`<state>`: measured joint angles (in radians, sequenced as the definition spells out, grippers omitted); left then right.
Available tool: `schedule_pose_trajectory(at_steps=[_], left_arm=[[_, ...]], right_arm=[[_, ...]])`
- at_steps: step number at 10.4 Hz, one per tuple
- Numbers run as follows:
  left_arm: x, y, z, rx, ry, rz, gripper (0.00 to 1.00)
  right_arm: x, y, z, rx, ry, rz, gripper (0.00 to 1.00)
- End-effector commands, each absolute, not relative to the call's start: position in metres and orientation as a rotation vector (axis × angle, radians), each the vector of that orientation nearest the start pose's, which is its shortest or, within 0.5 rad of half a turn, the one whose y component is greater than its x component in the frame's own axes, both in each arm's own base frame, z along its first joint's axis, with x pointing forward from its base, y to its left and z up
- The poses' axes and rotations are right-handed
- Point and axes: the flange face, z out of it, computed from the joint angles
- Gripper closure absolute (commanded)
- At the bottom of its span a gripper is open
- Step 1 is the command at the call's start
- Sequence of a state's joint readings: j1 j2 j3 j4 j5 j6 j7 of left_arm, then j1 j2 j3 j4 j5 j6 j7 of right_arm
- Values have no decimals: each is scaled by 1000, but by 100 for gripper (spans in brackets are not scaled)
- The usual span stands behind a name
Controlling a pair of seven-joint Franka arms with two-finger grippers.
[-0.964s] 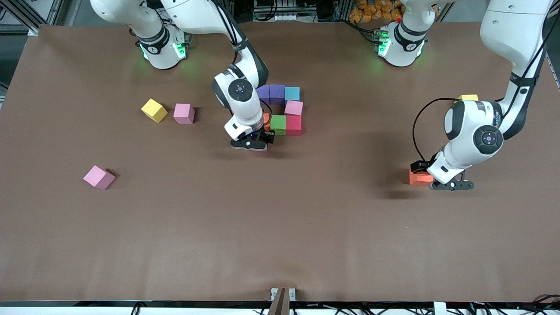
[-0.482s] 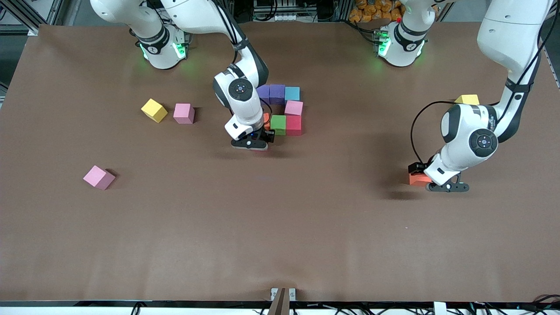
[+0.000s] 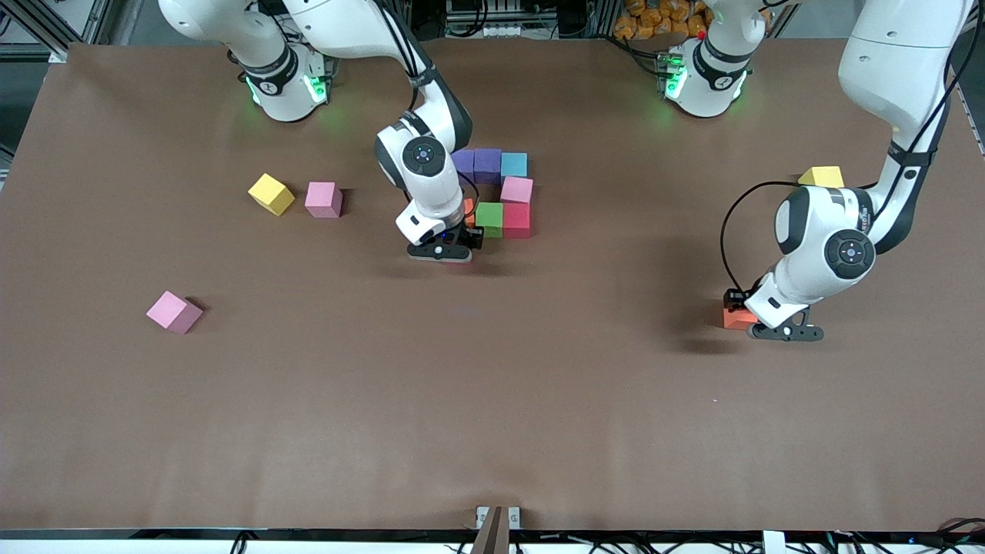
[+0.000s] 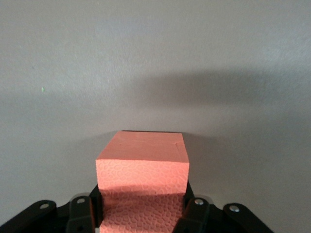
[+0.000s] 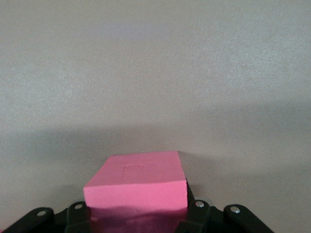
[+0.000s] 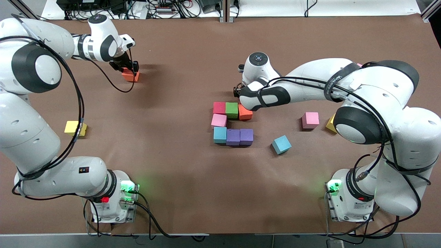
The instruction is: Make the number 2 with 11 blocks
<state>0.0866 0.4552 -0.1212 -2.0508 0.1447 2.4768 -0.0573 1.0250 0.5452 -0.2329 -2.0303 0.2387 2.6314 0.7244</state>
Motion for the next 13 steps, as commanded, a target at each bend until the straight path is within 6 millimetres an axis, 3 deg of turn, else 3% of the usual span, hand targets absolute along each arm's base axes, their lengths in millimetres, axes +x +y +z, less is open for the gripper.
schedule_pose_trajectory(at_steps=[1, 3, 4, 7, 8, 11, 13], left_arm=[[612, -37, 238, -3102, 158, -51, 92], [620, -63, 257, -3106, 160, -112, 92], [623, -77, 265, -3105, 184, -138, 92], [633, -83, 281, -3112, 182, -152, 92], [635, -83, 284, -3111, 179, -154, 92], [635, -83, 283, -3111, 181, -152, 92], [635, -83, 283, -3111, 181, -152, 92]], right_arm=[[399, 421, 158, -3127, 141, 9, 98], [399, 421, 158, -3127, 141, 9, 98], [400, 420, 158, -3128, 152, 14, 89], [406, 421, 161, -3117, 229, 15, 29], [409, 424, 165, -3105, 266, 5, 15], [415, 431, 173, -3093, 312, 11, 4], [420, 439, 184, -3095, 363, 47, 3]])
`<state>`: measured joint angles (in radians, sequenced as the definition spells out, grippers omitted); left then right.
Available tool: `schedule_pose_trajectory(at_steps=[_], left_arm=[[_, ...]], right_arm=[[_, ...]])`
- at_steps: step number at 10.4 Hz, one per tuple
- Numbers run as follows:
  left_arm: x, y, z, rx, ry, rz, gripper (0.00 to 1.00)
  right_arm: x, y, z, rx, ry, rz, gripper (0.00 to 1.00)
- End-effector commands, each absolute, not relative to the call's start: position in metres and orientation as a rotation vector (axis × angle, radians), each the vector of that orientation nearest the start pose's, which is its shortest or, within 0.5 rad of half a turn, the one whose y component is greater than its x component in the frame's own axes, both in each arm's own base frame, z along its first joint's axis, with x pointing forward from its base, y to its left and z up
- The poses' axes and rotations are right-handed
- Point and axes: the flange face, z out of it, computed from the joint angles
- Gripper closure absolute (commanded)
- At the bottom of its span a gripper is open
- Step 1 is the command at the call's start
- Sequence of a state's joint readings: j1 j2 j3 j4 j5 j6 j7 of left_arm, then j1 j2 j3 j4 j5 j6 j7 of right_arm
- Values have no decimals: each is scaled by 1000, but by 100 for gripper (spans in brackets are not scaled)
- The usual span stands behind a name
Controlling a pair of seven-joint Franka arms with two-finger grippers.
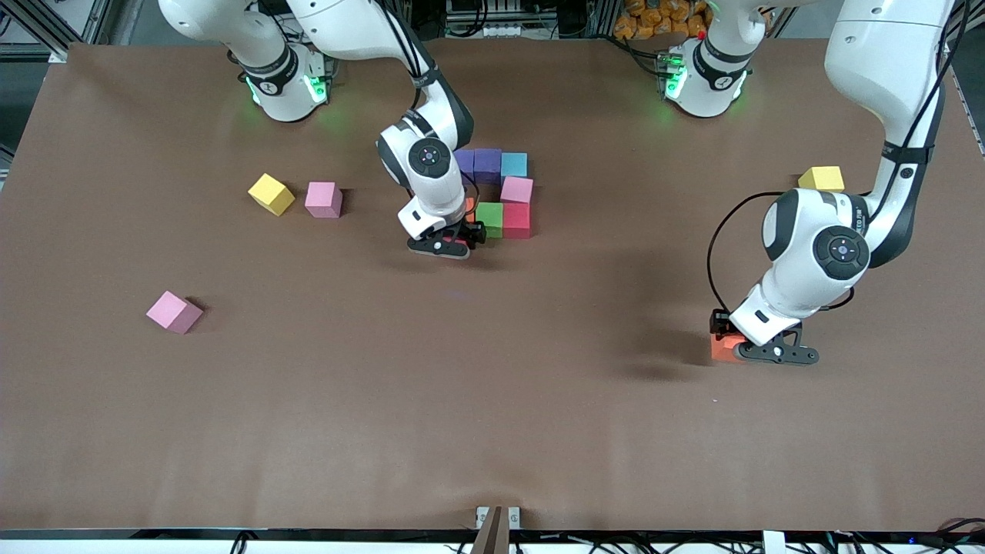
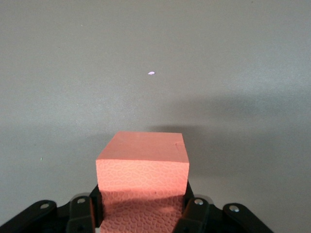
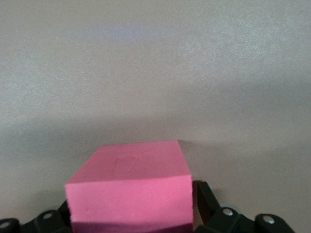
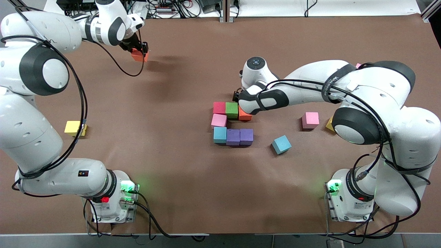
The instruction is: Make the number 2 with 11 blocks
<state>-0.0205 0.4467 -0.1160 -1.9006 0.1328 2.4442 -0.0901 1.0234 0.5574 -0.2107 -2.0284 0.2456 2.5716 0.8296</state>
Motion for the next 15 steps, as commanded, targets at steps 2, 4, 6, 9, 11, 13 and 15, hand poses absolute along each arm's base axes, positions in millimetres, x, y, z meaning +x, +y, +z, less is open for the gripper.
schedule_pose_trajectory(at_steps=[2, 4, 6, 9, 11, 13, 15], left_arm=[[635, -83, 285, -3111, 181, -157, 92], [636, -83, 293, -3110, 180, -173, 92], [637, -98, 302, -3130, 178, -128, 92], [641, -134, 325, -3165, 66, -93, 92], [639, -178, 340, -3172, -31, -101, 94], [633, -222, 348, -3206, -83, -115, 96], [617, -278, 346, -3239, -135, -91, 96]], right_arm=[[424, 444, 195, -3081, 399, 44, 0], [427, 443, 209, -3077, 394, 51, 0], [432, 438, 224, -3073, 379, 50, 0], [447, 425, 235, -3081, 308, 21, 0], [469, 401, 258, -3077, 284, 3, 0], [509, 339, 293, -3075, 191, 17, 0], [542, 262, 325, -3063, 157, 75, 0]])
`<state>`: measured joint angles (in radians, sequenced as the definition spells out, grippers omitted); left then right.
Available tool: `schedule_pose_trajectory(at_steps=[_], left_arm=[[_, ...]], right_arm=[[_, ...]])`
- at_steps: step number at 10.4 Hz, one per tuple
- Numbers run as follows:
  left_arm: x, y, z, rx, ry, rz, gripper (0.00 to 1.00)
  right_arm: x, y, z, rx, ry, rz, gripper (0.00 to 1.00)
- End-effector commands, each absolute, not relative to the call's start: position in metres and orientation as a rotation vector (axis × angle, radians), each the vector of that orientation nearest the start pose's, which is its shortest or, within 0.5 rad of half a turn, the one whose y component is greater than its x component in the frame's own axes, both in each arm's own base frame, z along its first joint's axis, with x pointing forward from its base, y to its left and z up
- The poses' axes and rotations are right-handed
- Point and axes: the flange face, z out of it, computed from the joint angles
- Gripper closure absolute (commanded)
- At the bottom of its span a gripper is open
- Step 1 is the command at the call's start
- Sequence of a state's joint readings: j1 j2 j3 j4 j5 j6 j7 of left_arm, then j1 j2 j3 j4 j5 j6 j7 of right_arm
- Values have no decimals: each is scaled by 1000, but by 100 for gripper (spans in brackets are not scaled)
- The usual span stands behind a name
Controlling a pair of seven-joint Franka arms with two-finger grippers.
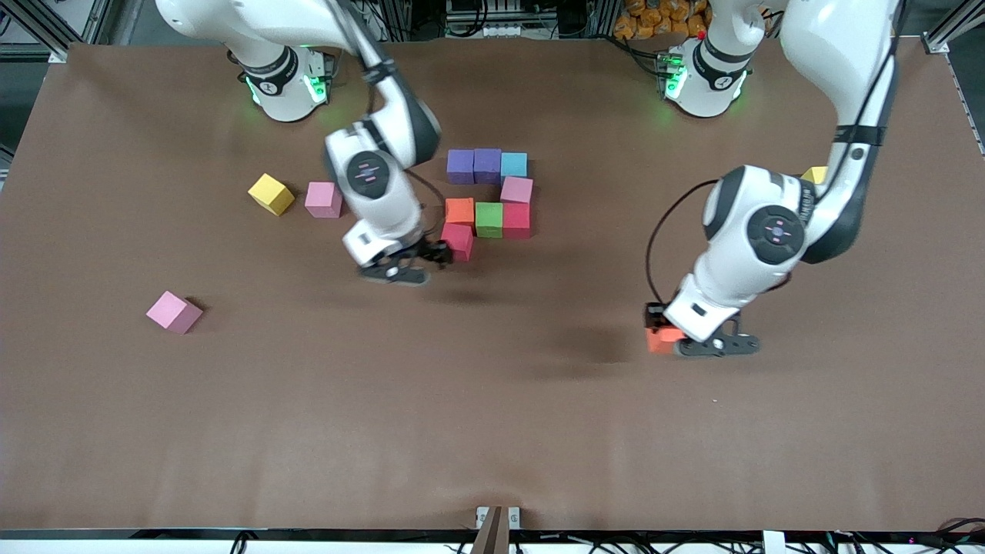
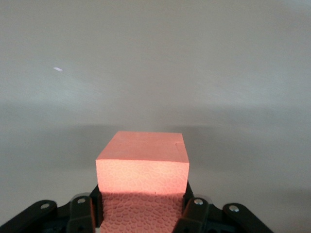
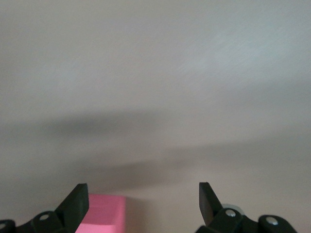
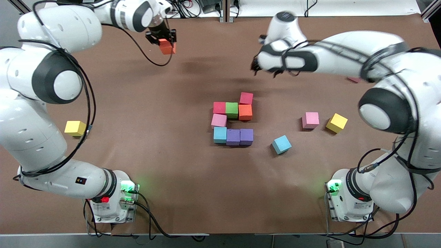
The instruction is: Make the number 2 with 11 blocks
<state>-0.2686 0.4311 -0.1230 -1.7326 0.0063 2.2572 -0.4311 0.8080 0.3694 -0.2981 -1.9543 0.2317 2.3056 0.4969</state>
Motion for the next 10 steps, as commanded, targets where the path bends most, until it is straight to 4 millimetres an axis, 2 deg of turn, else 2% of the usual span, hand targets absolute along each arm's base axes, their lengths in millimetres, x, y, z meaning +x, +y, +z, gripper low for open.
schedule_pose_trajectory(at_steps=[1, 2, 4, 6, 7, 8, 9, 10], left_arm=[[615, -302, 340, -3245, -155, -85, 96], [612, -331, 335, -3251, -155, -86, 96], [607, -372, 332, -3267, -247, -90, 96], [603, -401, 317, -3275, -261, -83, 95], [598, -421, 311, -3282, -240, -82, 94], [591, -440, 305, -3291, -203, -84, 94], [586, -453, 300, -3304, -177, -105, 94], [581, -465, 296, -3321, -148, -134, 94]], right_arm=[[553, 221, 330, -3069, 168, 151, 0], [562, 183, 329, -3087, 180, 191, 0], [563, 119, 324, -3117, 175, 205, 0], [560, 34, 318, -3099, 132, 236, 0], [561, -11, 310, -3090, 119, 249, 0], [558, -47, 300, -3081, 82, 273, 0], [555, -76, 287, -3070, -21, 300, 0], [552, -94, 281, -3048, -204, 300, 0]])
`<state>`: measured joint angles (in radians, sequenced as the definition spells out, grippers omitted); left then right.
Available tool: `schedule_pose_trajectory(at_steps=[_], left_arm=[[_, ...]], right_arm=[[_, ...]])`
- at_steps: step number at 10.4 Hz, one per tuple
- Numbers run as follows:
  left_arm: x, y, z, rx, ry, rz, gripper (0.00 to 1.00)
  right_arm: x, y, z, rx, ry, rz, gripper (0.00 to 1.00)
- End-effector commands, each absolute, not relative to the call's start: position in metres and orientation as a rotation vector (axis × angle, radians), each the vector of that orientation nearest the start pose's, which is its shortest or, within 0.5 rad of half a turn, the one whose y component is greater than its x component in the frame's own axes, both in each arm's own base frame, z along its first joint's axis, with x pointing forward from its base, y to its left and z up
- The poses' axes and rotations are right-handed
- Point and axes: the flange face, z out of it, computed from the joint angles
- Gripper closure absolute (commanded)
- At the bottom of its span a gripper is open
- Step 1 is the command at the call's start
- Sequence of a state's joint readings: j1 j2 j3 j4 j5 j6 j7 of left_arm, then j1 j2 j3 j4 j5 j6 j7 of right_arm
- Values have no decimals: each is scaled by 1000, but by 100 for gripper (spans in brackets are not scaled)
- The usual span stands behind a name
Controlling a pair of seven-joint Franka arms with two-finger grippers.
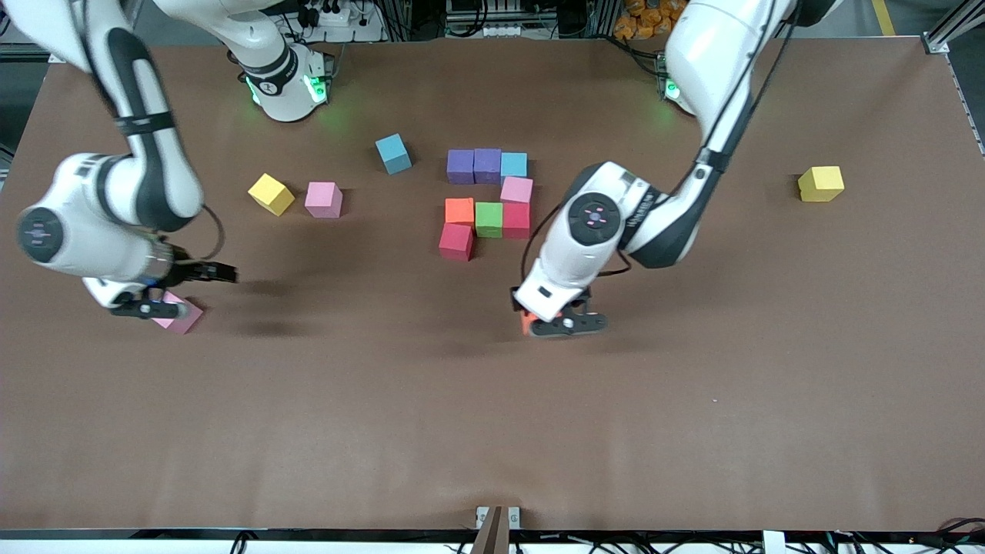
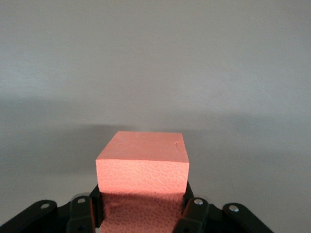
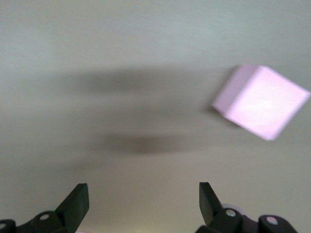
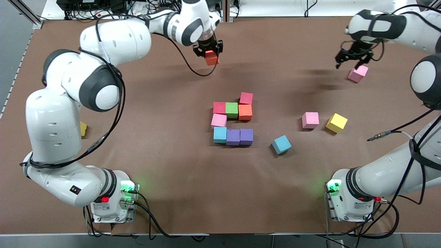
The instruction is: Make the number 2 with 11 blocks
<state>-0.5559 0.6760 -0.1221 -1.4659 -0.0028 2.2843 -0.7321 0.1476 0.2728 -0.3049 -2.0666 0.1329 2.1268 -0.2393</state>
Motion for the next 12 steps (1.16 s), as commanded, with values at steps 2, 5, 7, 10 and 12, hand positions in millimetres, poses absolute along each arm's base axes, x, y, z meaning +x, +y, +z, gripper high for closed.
schedule_pose_trajectory(at_steps=[2, 5, 7, 10, 12], left_arm=[[570, -481, 284, -3330, -122, -112, 94], [551, -511, 280, -3372, -119, -50, 94], [541, -532, 272, -3380, -114, -45, 94], [533, -548, 258, -3381, -73, -39, 94], [526, -559, 255, -3402, -72, -24, 94]], right_arm=[[551, -115, 279, -2988, -548, 268, 0], [570, -145, 279, -2799, -1343, 66, 0], [585, -165, 277, -2733, -1651, -43, 0], [575, -185, 238, -2748, -1492, -39, 0], [573, -187, 219, -2755, -1445, -39, 0]])
